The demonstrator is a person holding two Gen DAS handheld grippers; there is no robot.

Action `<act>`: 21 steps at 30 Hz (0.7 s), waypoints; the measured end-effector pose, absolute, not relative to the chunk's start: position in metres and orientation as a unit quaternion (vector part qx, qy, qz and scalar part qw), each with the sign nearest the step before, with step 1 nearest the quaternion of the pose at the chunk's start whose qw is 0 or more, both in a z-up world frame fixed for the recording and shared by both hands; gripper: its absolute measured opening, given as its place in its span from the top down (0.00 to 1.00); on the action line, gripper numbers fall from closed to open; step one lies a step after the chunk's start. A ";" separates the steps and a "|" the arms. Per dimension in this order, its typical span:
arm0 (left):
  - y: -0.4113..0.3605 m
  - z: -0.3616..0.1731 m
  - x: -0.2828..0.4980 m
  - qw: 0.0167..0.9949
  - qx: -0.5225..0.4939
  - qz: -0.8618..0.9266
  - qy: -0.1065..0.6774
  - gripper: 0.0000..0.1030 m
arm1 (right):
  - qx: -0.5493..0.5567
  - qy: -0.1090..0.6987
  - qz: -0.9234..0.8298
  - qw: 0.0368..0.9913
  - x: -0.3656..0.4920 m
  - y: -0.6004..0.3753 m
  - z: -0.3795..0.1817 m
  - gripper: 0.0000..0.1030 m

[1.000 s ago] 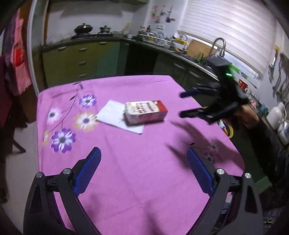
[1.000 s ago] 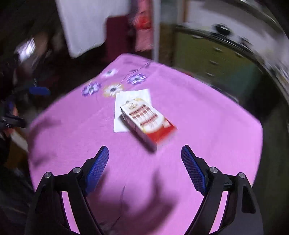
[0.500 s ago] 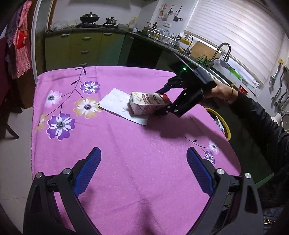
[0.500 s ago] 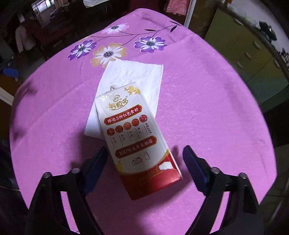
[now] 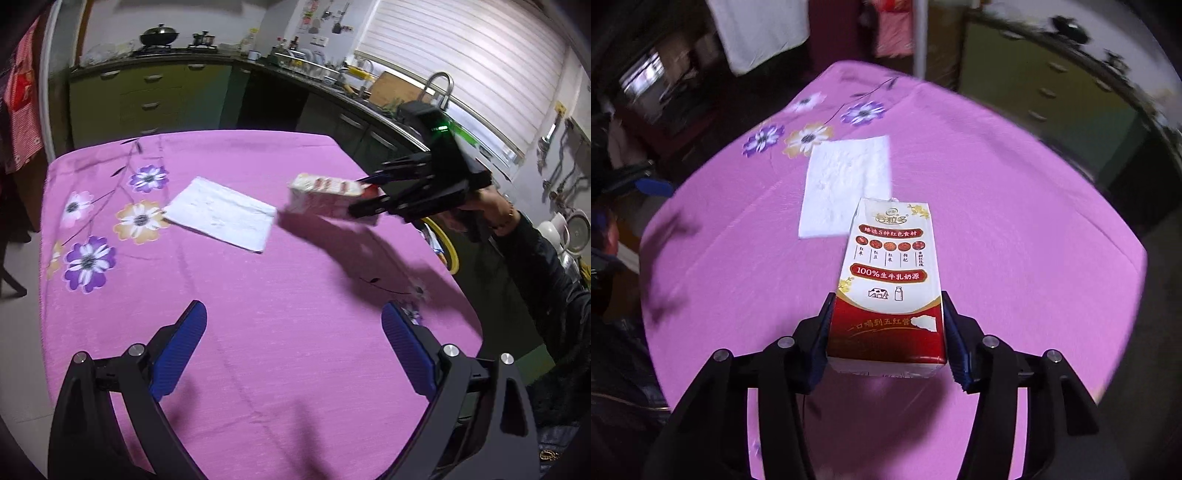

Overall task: Collect trash
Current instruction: 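Carry the milk carton over the bin and release it with the right gripper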

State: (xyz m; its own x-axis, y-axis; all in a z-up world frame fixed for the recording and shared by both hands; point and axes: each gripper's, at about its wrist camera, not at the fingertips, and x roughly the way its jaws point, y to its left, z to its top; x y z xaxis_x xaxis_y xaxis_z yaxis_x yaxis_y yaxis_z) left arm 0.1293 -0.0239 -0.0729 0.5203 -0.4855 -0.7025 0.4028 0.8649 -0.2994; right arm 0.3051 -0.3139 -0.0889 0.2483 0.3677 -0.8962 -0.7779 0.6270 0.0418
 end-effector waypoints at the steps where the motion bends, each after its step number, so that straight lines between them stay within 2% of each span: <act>1: -0.029 -0.073 0.129 0.869 -0.046 -0.262 0.417 0.12 | -0.204 0.482 0.364 0.770 0.298 -0.326 -0.084 0.49; 10: -0.070 -0.076 0.125 0.856 -0.024 -0.305 0.416 0.11 | -0.110 0.512 0.156 0.837 0.262 -0.494 -0.073 0.48; 17: -0.093 -0.078 0.123 0.848 -0.006 -0.323 0.421 0.11 | -0.009 0.532 0.013 0.847 0.241 -0.603 -0.101 0.48; 21: -0.100 -0.079 0.123 0.844 0.005 -0.327 0.425 0.11 | 0.040 0.541 -0.029 0.840 0.238 -0.629 -0.128 0.48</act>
